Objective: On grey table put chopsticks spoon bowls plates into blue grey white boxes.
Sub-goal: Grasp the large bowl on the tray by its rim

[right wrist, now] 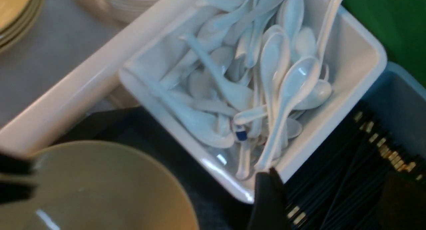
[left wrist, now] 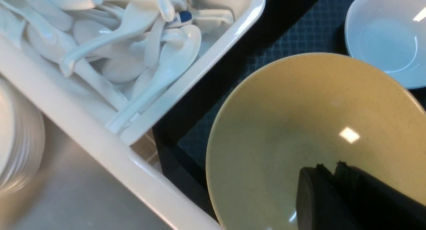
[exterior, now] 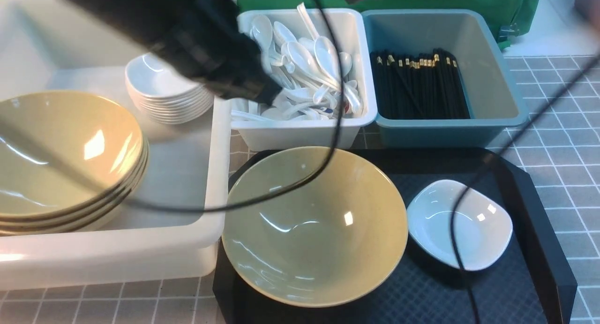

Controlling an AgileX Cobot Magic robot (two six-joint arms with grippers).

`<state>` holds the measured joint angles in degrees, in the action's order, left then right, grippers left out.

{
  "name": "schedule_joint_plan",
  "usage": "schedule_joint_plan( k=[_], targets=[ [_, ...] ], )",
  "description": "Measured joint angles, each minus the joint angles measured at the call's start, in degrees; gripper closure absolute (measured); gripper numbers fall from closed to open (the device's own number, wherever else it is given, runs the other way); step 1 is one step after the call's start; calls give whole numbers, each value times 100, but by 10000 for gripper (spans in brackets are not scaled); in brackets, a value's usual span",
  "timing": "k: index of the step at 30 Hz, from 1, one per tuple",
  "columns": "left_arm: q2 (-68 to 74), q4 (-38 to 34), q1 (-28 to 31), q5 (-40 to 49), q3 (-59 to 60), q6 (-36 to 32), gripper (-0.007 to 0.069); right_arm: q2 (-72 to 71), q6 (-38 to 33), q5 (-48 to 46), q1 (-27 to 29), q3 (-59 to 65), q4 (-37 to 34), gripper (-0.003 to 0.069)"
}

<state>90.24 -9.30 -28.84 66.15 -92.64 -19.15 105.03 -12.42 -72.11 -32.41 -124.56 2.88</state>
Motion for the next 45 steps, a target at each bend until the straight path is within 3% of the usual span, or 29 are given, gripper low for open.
schedule_joint_plan(
  k=[3, 7, 9, 13, 24, 27, 29, 31, 33, 35, 36, 41, 45],
  targets=[
    [428, 0, 0, 305, -333, -81, 526, -417, -74, -6, -147, 521, -38, 280],
    [1124, 64, 0, 450, -679, -461, 377, -1258, -122, -10, -434, 1649, -102, 363],
    [1464, 178, 0, 376, -725, -767, 295, -1633, -130, -17, -510, 2185, -120, 402],
    [1918, 441, 0, 83, -745, -1026, 204, -2192, -74, -17, -527, 3031, -120, 438],
    [2719, 604, 0, -264, -758, -1062, 177, -2967, 57, -17, -527, 3927, -47, 444],
    [2870, 422, 0, -304, -758, -1062, 188, -2972, 57, -12, -527, 3927, -47, 443],
    [2978, 271, 0, -263, -758, -1049, 240, -2972, 57, -12, -527, 3927, -41, 440],
    [3015, 214, 0, -219, -758, -1014, 314, -2972, 36, -12, -527, 3927, -37, 438],
    [3000, 232, -27, -153, -762, -930, 449, -2972, -12, 1, -527, 3927, -29, 436],
    [2943, 185, -32, -20, -769, -868, 491, -2972, -33, 23, -527, 3929, -24, 435],
    [2864, 25, -38, 64, -825, -709, 550, -2972, -55, 53, -527, 3929, -27, 435],
    [2520, -244, -82, 242, -1263, -442, 622, -2972, -89, 92, -527, 3929, -22, 435],
    [2168, -290, -75, 392, -1616, -432, 619, -2972, -110, 107, -527, 3929, -22, 461]
  ],
)
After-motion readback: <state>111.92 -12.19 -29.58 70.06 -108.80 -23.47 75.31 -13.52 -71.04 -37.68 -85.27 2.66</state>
